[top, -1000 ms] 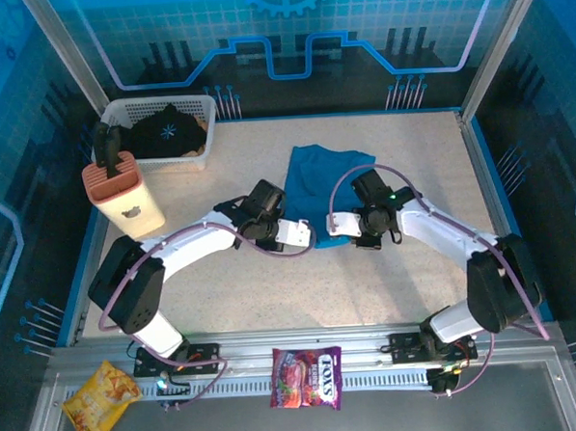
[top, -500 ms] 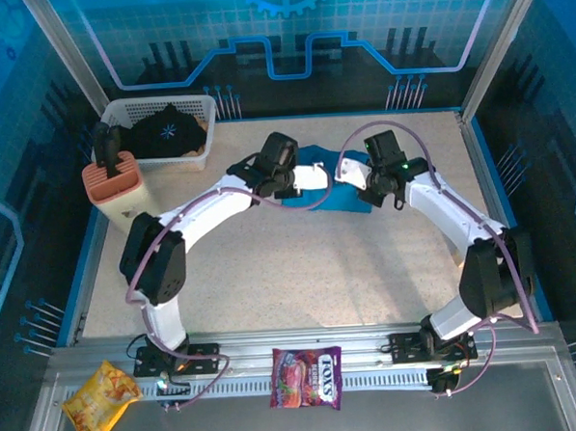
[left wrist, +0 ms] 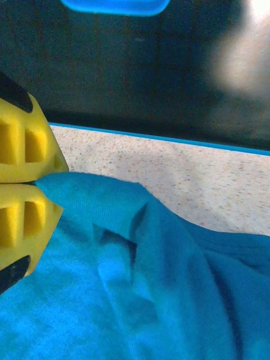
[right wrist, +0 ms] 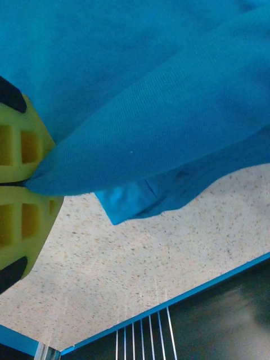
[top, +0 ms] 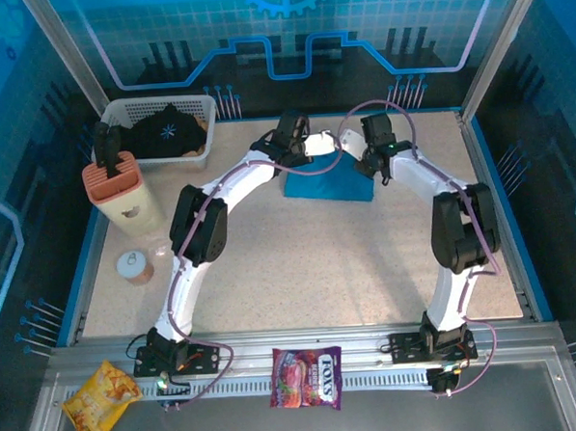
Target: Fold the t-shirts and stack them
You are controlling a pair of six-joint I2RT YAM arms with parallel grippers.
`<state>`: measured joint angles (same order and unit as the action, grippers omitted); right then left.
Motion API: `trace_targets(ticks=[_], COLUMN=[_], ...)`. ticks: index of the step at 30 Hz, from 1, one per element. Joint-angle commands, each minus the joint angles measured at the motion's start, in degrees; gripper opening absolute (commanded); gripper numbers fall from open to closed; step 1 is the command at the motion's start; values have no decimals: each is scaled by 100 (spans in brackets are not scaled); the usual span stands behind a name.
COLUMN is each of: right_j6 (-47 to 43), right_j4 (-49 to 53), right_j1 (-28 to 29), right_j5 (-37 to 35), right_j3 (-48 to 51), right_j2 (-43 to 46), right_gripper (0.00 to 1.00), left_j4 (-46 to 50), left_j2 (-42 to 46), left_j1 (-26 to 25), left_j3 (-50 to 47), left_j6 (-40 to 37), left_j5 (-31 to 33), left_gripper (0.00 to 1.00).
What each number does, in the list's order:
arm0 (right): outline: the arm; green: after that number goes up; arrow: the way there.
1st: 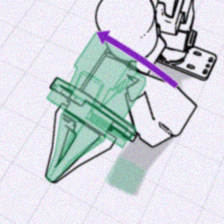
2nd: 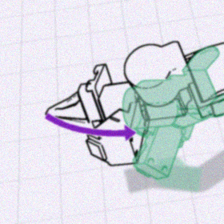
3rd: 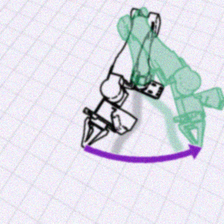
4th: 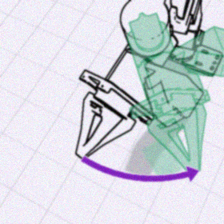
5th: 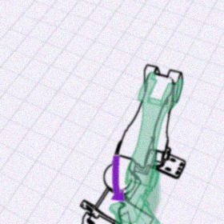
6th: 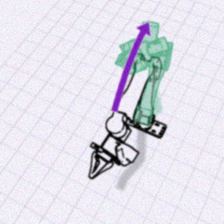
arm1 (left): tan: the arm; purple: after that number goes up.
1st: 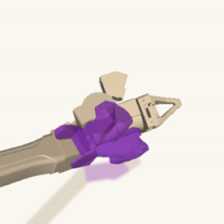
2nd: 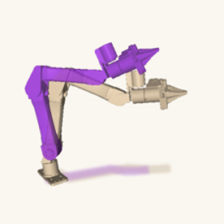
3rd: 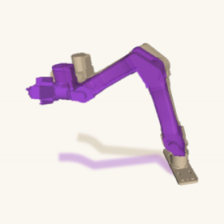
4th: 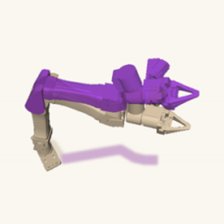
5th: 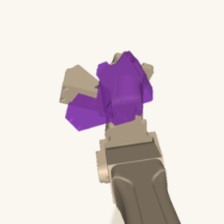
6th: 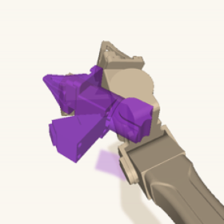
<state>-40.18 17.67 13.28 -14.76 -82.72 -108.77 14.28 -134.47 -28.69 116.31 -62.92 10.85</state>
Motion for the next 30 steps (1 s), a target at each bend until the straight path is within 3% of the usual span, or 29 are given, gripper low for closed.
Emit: trace_targets(ticks=[1,7,13,14,16,19,24,28,30], right_j6=[143,387,822,895,1134,1593,2889,5023,5842], right_j4=[-694,-965,-957,-986,-1141,-1467,-977,1664,2793], right_j1=[-94,-159,-220,-228,-238,-267,-360,-620,-769], right_j5=[-191,-446,-811,-872,-1038,-1057,-1310,-1351,-920], right_j3=[-315,-696,-988,-1006,-987,-815,-938,-2100,-2513], right_j2=[-383,-990,-1439,-1485,-1542,-1372,-854,-646,-609], right_gripper=[0,0,2,16,62,83,86,85,82], left_j4=[-129,-443,-1026,-1077,-1229,-1490,-2744,-3117,-2455], left_j2=[-321,-694,-1045,-1078,-1108,-1034,-668,61,566], left_j1=[91,179,188,188,188,188,197,308,353], left_j3=[319,375,542,588,630,630,416,18,-236], left_j6=[188,223,157,157,161,251,646,1811,2574], left_j5=[322,273,240,254,306,479,1531,2579,2773], left_gripper=[0,2,22,28,40,60,99,99,99])
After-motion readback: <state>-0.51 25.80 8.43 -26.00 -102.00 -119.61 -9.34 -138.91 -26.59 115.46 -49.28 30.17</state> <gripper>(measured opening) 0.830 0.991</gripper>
